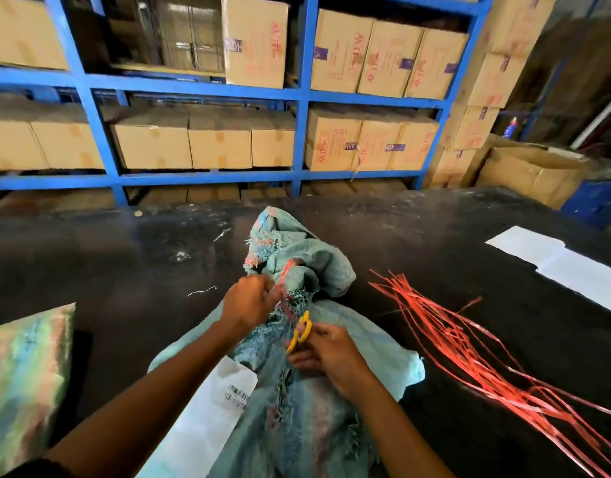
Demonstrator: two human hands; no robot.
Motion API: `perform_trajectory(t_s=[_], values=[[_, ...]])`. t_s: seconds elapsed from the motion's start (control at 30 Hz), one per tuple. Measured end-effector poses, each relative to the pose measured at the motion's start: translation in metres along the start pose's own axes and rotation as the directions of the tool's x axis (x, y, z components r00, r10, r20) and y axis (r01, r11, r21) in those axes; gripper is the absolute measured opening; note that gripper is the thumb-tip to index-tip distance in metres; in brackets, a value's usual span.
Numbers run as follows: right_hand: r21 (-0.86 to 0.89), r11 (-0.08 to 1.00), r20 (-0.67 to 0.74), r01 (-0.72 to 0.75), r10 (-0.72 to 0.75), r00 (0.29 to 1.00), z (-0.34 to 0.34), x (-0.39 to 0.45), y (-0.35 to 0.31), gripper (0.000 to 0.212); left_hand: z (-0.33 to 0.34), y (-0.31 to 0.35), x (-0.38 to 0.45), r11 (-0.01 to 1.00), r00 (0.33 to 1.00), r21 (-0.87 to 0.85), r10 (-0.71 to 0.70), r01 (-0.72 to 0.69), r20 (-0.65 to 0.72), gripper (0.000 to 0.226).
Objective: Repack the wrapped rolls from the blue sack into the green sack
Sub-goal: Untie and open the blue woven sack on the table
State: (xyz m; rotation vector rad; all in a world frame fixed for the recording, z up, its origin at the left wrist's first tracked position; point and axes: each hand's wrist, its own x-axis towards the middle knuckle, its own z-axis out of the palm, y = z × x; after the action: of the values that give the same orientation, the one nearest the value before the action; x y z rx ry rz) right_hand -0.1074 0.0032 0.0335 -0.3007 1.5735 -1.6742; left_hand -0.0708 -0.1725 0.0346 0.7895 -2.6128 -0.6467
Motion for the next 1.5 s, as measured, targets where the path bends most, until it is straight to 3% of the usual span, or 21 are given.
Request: perform_trajectory(t_s=[0.1,0.23,0.4,0.5,0.67,0.9,1.03,1.13,1.37,1.5], values=[[-0.030,1.000,0.038,-0.008,0.009,0.999,0.003,0.008,0.000,0.016,0.006,0.003,0.017,0.995,0.993,0.011,-0.099,0.099,0.071,0.023],[0.016,0.999,0.098,-0.035,0.033,0.995,0.001,0.015,0.001,0.018,0.004,-0.007,0.023,0.998,0.990,-0.060,-0.014,0.023,0.143,0.007],[-0.023,0.996,0.189,-0.091,0.093,0.978,0.005,0.021,0.010,0.051,-0.010,-0.015,0.021,0.968,0.985,-0.247,-0.005,0.049,0.173,0.025],[-0.085,0.992,0.261,-0.094,0.113,0.959,0.009,0.023,0.013,0.071,-0.019,-0.015,0.018,0.954,0.987,-0.292,-0.017,0.063,0.160,0.024],[-0.092,0.994,0.295,-0.054,0.079,0.952,0.012,0.027,0.015,0.078,-0.026,-0.012,0.012,0.937,0.990,-0.339,-0.043,0.087,0.137,0.014],[-0.104,0.995,0.298,-0.003,0.034,0.954,0.016,0.029,0.015,0.070,-0.028,-0.012,0.000,0.895,0.990,-0.432,-0.065,0.112,0.122,0.018],[-0.085,0.996,0.250,0.041,-0.018,0.968,0.022,0.028,0.014,0.046,-0.024,-0.016,-0.014,0.873,0.994,-0.476,-0.078,0.108,0.082,0.016],[-0.092,0.995,0.250,0.040,-0.016,0.968,0.023,0.024,0.018,0.036,-0.018,-0.017,-0.028,0.879,0.996,-0.467,-0.073,0.091,0.057,0.013],[-0.142,0.990,0.224,-0.001,0.033,0.974,0.014,0.010,0.019,0.043,-0.002,-0.018,-0.041,0.881,0.995,-0.463,-0.090,0.098,0.039,0.016],[-0.223,0.975,0.278,-0.023,0.087,0.957,-0.015,-0.017,0.003,0.023,0.008,-0.010,-0.041,0.931,0.998,-0.361,-0.054,0.055,0.012,0.017]])
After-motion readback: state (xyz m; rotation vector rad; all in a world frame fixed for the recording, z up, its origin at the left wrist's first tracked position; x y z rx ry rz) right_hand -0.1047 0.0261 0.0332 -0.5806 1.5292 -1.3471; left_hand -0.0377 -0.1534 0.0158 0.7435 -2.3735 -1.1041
